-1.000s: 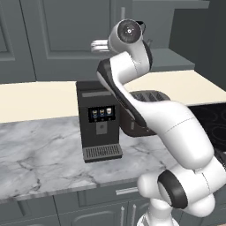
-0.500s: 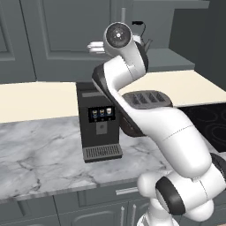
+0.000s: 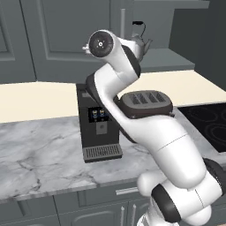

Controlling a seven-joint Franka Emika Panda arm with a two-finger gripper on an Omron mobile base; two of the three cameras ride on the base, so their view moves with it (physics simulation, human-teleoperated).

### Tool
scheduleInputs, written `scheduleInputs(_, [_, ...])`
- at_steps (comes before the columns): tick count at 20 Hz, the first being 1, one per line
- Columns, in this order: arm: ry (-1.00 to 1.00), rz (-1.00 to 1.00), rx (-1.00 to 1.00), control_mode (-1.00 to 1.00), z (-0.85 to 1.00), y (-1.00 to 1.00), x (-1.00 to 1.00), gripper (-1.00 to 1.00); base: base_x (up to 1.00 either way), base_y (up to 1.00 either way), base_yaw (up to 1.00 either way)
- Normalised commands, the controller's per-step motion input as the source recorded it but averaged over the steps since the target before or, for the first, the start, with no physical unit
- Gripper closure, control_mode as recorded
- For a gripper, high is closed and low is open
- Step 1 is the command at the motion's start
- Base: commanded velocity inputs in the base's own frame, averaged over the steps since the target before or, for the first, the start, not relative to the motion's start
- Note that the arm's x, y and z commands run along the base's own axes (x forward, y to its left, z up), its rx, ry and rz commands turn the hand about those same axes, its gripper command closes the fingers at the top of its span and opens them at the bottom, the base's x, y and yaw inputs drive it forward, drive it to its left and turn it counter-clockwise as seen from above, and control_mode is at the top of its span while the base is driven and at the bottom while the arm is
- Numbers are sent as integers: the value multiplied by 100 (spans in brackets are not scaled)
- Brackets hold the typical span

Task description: Open the cabinet, pick the kettle from the cabinet, and place it in the sink.

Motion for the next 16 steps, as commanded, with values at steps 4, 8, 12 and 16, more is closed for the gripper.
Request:
scheduleInputs(4, [-9,-19,0,-100,0,43,-29,100,0,0,0])
scheduleInputs(8, [-8,-19,0,-100,0,43,-28,100,0,0,0])
scheduleInputs(12, [-9,-22,0,-100,0,43,-29,100,0,0,0])
scheduleInputs(16, [-6,-23,0,-100,2,43,-28,100,0,0,0])
